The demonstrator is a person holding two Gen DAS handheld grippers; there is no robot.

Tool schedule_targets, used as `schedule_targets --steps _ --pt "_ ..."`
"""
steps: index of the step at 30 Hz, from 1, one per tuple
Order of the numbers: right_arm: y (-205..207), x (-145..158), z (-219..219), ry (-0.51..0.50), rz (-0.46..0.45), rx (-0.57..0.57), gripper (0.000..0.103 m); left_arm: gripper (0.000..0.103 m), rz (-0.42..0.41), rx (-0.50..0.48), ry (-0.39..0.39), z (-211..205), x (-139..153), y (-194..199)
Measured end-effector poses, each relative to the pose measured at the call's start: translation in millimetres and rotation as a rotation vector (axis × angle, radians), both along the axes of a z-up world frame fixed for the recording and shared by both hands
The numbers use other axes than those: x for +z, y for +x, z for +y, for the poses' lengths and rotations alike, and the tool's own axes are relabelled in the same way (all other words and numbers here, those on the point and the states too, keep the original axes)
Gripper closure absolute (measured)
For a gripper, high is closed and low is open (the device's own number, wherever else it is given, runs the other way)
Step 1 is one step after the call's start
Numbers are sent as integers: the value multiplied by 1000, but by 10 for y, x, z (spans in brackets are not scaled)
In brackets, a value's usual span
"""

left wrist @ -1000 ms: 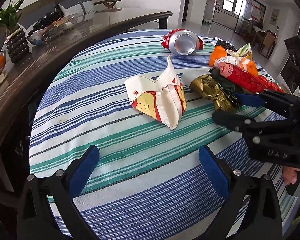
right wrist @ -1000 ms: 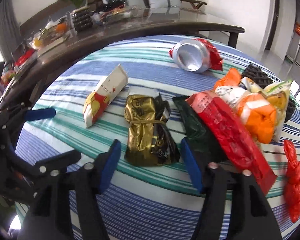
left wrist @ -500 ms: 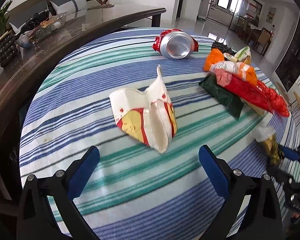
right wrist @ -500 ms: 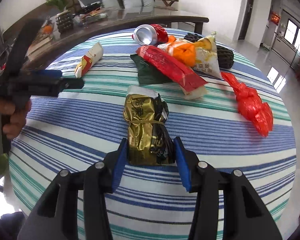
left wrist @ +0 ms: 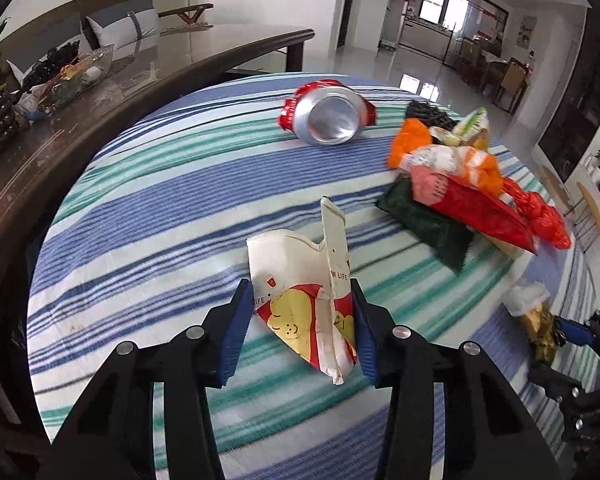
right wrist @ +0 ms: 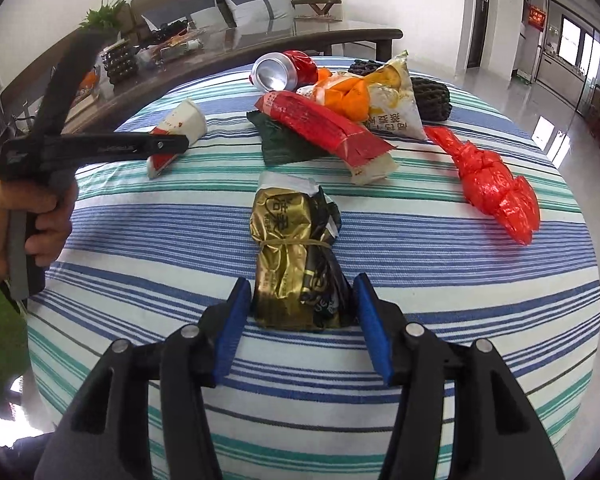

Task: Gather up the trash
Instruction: 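Grasp the white snack wrapper with the left tool while the right tool holds the gold wrapper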

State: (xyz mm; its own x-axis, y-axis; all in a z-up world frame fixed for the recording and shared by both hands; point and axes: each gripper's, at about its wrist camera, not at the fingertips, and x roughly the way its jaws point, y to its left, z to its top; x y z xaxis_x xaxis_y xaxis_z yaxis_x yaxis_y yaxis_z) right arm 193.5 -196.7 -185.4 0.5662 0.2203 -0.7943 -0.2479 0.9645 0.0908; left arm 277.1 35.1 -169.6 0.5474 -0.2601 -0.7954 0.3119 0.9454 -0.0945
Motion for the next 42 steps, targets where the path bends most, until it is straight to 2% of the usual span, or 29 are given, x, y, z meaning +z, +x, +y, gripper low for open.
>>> schedule_targets --steps 4,6,7,8,9,11,13,15,16,17,18,19,20,21,23,27,32,33,34,42 --pt "1 17 -82 2 26 -3 50 51 8 -87 -9 -202 -27 -438" --pt "17 20 -94 -1 42 6 45 46 -1 -105 -8 -268 -34 -598" --pt "32 27 -89 -9 49 9 38 45 -2 -109 -12 -284 -36 -644" --pt "42 29 -83 -13 53 12 32 42 -1 -109 -19 -290 -37 -677" --pt "61 30 -74 -13 59 18 31 40 1 -110 -26 -287 -45 -703" --pt "105 31 -43 -17 77 27 30 28 3 -107 -23 -273 -58 -698" --pt "127 71 -5 -20 68 33 30 22 8 -93 -13 -236 -70 -684" --pt "140 99 13 -27 59 28 30 21 18 -97 -25 -219 -71 -676" --pt "158 97 12 -25 68 27 36 20 22 -99 -26 -222 -68 -666" --pt "174 90 16 -24 84 29 52 20 24 -104 -26 -238 -67 -664" --pt "185 89 21 -32 92 27 58 21 24 -112 -24 -266 -69 -665" --pt "180 97 20 -34 92 28 62 25 20 -120 -9 -307 -74 -673" --pt "164 114 9 -30 92 26 65 41 7 -127 21 -363 -71 -690" --pt "135 141 -11 -20 87 23 65 51 -7 -138 52 -413 -68 -711" --pt "67 199 -72 -8 69 12 65 62 -12 -143 47 -431 -46 -737" --pt "-64 259 -280 38 53 -26 65 69 -14 -118 -9 -383 24 -764" --pt "-245 275 -539 83 38 -77 65 76 -39 -93 -43 -464 75 -900" --pt "-282 286 -575 92 35 -84 65 80 -48 -89 -45 -488 85 -925" --pt "-329 305 -620 101 29 -90 65 89 -53 -93 -52 -511 99 -957" --pt "-532 363 -834 147 6 -113 65 91 -70 -82 -96 -636 150 -1116"
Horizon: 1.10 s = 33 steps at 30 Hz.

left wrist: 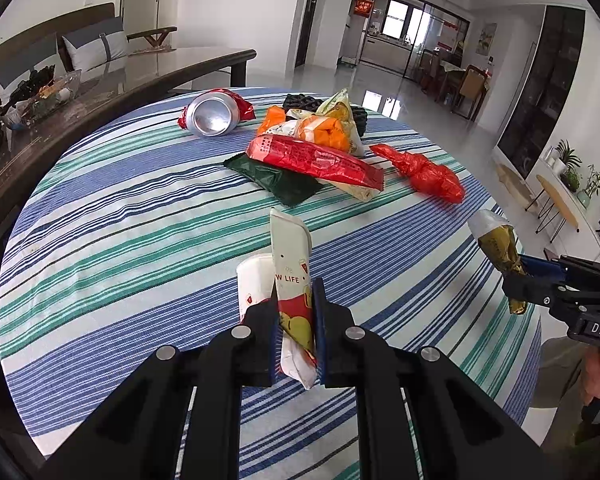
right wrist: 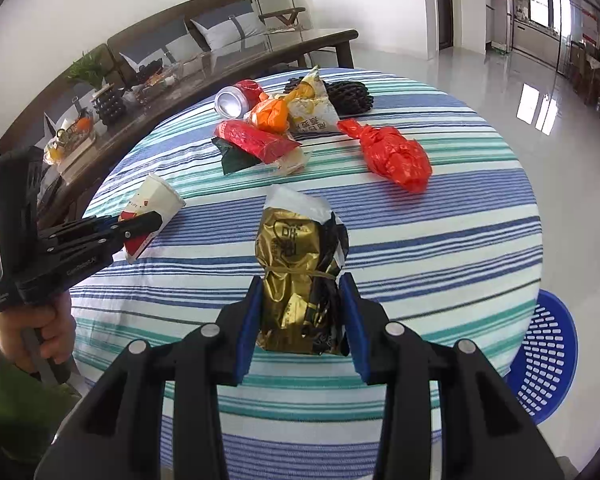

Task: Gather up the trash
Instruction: 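Grasp the white snack wrapper with the left tool while the right tool holds the gold wrapper, then carry both wrappers over the blue wastebasket and open both tools to drop them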

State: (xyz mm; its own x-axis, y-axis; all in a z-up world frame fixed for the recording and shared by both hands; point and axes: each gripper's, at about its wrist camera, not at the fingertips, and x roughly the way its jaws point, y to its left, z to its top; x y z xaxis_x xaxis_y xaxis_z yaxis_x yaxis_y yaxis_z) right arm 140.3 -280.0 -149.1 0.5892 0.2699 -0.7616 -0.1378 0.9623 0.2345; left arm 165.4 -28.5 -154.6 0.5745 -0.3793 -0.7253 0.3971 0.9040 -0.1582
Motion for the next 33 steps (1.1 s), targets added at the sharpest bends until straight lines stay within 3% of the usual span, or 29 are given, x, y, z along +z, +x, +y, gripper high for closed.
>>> schedule_targets --steps 6,10,20,27,33 --pt "-76 84 -353 59 -6 -49 65 91 -14 -51 -39 -270 153 -104" --pt "-147 147 -780 47 -10 -111 65 91 -26 -110 -79 -641 320 -174" --pt "-307 110 -2259 -47 23 -384 65 91 18 -341 -146 -2230 544 -368" --pt "-385 -237 -2887 -106 108 -480 65 91 88 -437 -108 -3417 301 -465" --pt "-457 -427 -3218 -72 103 -503 65 91 139 -483 -63 -4190 -115 -487"
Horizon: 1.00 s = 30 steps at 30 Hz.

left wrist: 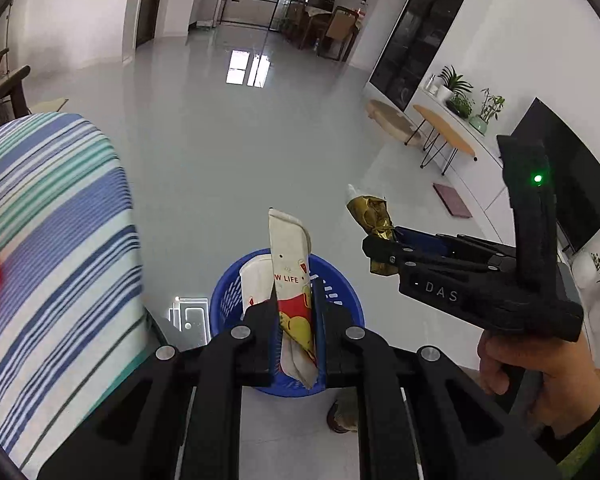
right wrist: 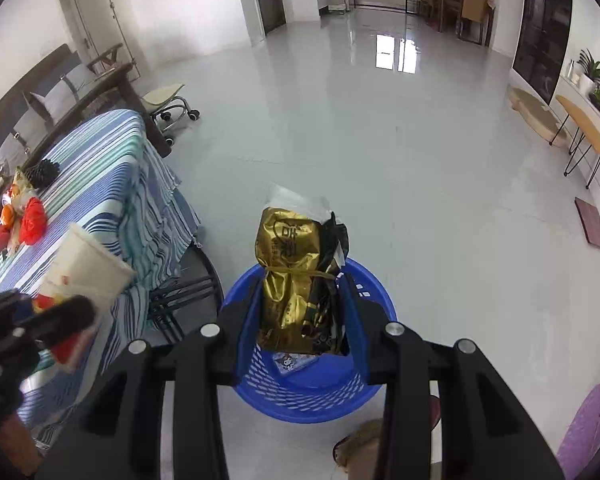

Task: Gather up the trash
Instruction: 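Carry both wrappers over the blue wastebasket and open both tools to drop them, then move both tools back over the table toward the remaining trash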

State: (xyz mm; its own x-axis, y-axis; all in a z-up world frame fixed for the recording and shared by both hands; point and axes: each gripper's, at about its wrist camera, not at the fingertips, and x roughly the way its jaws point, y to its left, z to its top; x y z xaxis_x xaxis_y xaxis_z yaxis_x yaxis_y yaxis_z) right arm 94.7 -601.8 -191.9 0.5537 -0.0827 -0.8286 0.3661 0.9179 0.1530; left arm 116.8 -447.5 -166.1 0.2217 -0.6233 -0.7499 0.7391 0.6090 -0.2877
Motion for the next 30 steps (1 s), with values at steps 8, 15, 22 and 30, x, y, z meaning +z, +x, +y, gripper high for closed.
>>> schedule_targets --steps 8,15,22,30 --pt "-5 -118 -275 101 -14 -37 63 89 49 -25 55 -546 -584 136" --pt "-41 -164 -507 139 -22 -103 47 46 74 -21 76 -803 -937 301" --pt "-153 16 -515 55 -82 -174 15 25 44 29 31 -439 -604 245" --pt "-211 371 78 -48 -222 -106 11 14 -67 63 -5 488 187 -13"
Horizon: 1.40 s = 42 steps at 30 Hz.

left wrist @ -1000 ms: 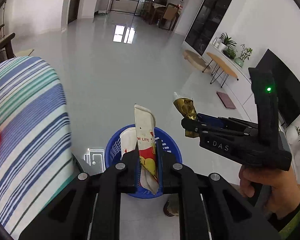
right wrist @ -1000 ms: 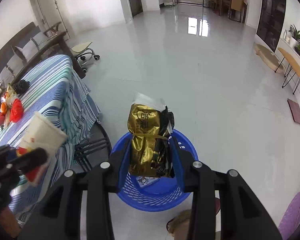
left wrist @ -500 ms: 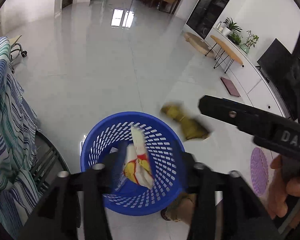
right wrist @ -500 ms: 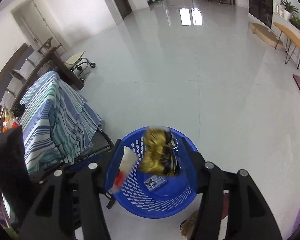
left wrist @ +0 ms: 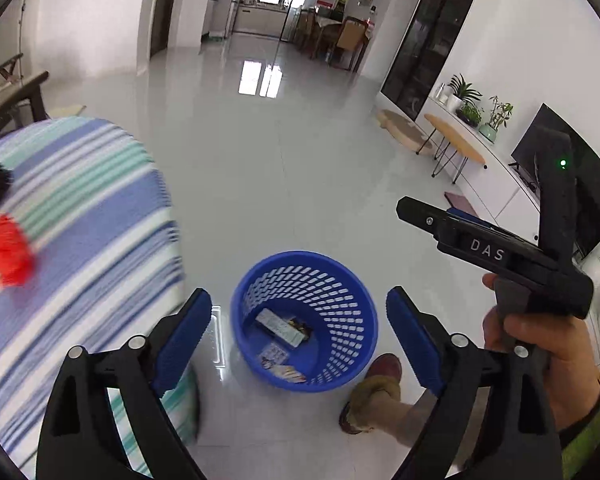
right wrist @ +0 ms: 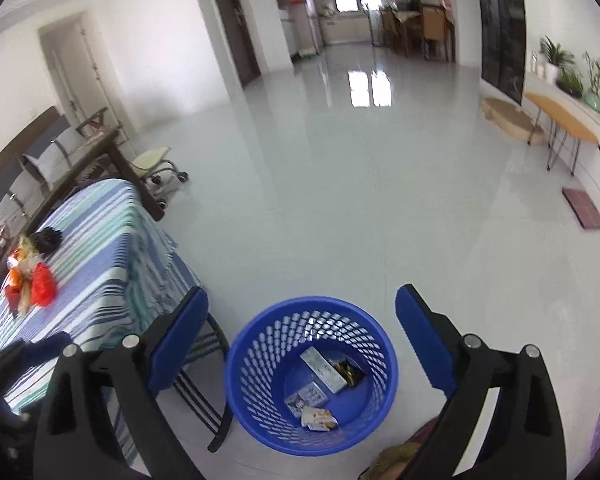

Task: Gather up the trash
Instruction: 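Move both tools back over the table toward the remaining trash, then grasp the red plastic bag with the right tool while the left tool grasps the red snack bar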

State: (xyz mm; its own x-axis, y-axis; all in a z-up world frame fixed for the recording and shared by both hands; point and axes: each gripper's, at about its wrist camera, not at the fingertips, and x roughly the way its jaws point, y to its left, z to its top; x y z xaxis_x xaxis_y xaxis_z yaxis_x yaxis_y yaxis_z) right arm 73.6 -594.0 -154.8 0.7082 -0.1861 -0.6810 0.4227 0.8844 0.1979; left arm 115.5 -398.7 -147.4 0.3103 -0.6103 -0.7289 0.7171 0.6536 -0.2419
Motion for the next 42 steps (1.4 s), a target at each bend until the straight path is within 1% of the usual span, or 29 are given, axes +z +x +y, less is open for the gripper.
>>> schedule_targets --steps 2,5,8,10,14,16,19,23,25,28,37,41,42 --pt "-7 59 255 -42 -31 34 11 13 -24 20 10 317 105 -12" --pt "-1 84 625 -61 -54 93 11 12 -47 86 47 856 114 60" --pt "65 87 1126 -87 -59 175 11 12 -43 172 101 1433 0 201" --pt "145 75 1487 -93 -52 250 11 12 -32 238 135 1820 -99 296" --pt "386 -10 2256 -94 4 424 11 12 -39 355 190 2551 -215 499" --pt "521 -67 2577 -92 45 488 11 12 -47 395 213 2817 -222 595" --pt "718 -182 2940 -79 108 558 11 12 -67 453 232 3169 -228 736" --pt "872 -260 3249 -119 152 598 11 12 -59 492 239 3373 -275 866" --pt "935 -289 3300 -134 169 607 11 12 -32 488 229 3438 -318 903" --pt "996 -352 3377 -152 197 618 11 12 -37 466 238 3429 -321 935" --pt "1000 -337 3340 -139 178 618 8 7 -39 414 248 3413 -336 976" --pt "1032 -319 3323 -139 202 637 8 7 -45 390 269 3425 -337 1028" --pt "1055 -287 3270 -145 201 623 8 7 -45 385 274 3446 -336 1053"
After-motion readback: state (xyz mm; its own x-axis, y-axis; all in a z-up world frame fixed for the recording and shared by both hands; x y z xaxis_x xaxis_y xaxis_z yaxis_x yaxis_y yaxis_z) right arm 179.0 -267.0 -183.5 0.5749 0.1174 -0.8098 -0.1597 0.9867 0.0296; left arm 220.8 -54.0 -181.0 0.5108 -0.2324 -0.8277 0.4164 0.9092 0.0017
